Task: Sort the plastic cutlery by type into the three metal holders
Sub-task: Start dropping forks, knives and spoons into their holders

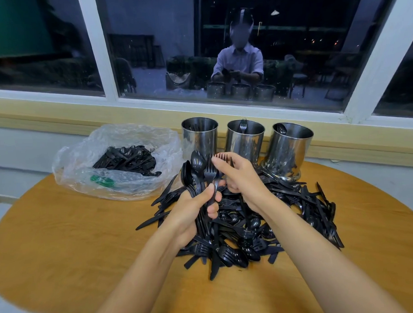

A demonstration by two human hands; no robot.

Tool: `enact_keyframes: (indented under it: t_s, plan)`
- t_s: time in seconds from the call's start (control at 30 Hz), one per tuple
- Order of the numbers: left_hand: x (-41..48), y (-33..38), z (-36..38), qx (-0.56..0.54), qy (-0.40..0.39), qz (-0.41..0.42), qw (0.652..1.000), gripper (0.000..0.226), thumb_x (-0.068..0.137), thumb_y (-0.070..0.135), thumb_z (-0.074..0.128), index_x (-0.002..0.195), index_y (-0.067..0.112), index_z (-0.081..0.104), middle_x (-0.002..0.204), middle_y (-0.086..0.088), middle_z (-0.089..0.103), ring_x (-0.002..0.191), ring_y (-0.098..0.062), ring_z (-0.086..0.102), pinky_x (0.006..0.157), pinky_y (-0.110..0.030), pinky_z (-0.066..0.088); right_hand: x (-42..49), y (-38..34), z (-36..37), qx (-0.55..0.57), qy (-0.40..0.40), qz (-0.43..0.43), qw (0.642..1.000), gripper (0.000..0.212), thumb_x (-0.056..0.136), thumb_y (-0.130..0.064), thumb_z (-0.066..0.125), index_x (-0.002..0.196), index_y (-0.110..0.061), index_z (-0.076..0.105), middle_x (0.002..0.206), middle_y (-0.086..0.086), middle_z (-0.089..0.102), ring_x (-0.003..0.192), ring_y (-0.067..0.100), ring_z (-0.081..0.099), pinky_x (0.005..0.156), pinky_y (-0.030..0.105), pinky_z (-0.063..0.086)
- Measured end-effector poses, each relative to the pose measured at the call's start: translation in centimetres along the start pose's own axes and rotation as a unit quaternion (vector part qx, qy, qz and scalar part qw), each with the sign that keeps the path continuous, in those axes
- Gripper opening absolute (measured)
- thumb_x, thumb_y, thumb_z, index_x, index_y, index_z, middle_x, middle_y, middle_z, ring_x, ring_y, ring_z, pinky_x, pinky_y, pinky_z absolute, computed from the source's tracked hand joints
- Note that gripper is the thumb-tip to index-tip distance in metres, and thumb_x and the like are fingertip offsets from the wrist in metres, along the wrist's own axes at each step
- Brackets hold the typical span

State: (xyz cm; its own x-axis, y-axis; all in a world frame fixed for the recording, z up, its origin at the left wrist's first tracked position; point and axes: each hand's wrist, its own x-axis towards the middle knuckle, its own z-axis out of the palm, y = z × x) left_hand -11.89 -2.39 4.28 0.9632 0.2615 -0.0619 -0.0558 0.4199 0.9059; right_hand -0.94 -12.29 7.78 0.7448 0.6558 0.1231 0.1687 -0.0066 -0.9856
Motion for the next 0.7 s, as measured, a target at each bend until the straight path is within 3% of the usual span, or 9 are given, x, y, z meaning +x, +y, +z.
enact_keyframes:
  t_s: [0.1,0.17,0.27,0.4,0.53,0.7]
  plan:
    - [-0.2,0.3,0.6,0.035,-0.035,-0.008,0.999,0.025,0.103,0.020,0.046,0.106,-0.001,0.059,0.069,0.000,0.063,0.052,-0.010,0.042,0.052,-0.020,0.040,-0.2,-0.7,-0.3,-0.013,-0.098,0.018,0.995,0.017,0.092,-0.026,0.066,0.082,-0.014,0.061,0.059,-0.004,0.057,0.040,0.004,0.043,0.039,0.013,0.028]
    - [-0.1,0.4,0.7,0.050,-0.035,-0.013,0.998,0.031,0.104,0.021,0.044,0.109,-0.006,0.059,0.074,-0.004,0.070,0.054,-0.011,0.046,0.055,-0.020,0.044,0.1,-0.9,-0.5,-0.008,-0.123,0.023,0.992,0.019,0.093,-0.021,0.065,0.076,-0.013,0.058,0.053,-0.006,0.054,0.039,0.003,0.043,0.040,0.012,0.030]
    - [0.7,0.1,0.4,0.063,0.012,-0.004,0.998,0.030,0.102,0.022,0.050,0.113,0.000,0.066,0.100,-0.015,0.075,0.065,-0.013,0.060,0.063,-0.023,0.052,0.8,-0.7,-0.7,-0.028,-0.116,0.013,0.993,0.020,0.091,-0.021,0.067,0.075,-0.014,0.058,0.055,-0.008,0.055,0.043,0.003,0.044,0.042,0.014,0.031]
    - [1.9,-0.3,0.3,0.063,0.097,0.006,0.993,0.025,0.096,0.024,0.060,0.110,0.006,0.070,0.093,-0.006,0.077,0.076,-0.014,0.071,0.067,-0.026,0.056,1.7,0.1,-0.9,-0.022,-0.094,0.011,0.995,0.017,0.091,-0.021,0.068,0.079,-0.012,0.060,0.054,-0.004,0.049,0.044,0.007,0.036,0.043,0.017,0.028]
    - [3.4,-0.4,-0.5,0.099,0.103,-0.004,0.990,0.020,0.093,0.033,0.064,0.113,0.028,0.068,0.112,0.005,0.074,0.112,-0.017,0.065,0.102,-0.042,0.048,3.1,0.8,-1.4,-0.001,-0.054,0.030,0.998,0.012,0.087,-0.019,0.072,0.089,-0.013,0.061,0.057,-0.008,0.045,0.047,0.007,0.032,0.042,0.016,0.028]
    - [5.3,-0.4,-0.9,0.133,0.067,-0.028,0.988,0.019,0.099,0.034,0.055,0.116,0.030,0.063,0.110,-0.002,0.075,0.111,-0.025,0.067,0.098,-0.055,0.051,4.2,1.9,-2.1,-0.009,-0.029,0.026,0.999,0.011,0.086,-0.015,0.073,0.092,-0.013,0.064,0.060,-0.010,0.056,0.047,0.005,0.046,0.042,0.015,0.033]
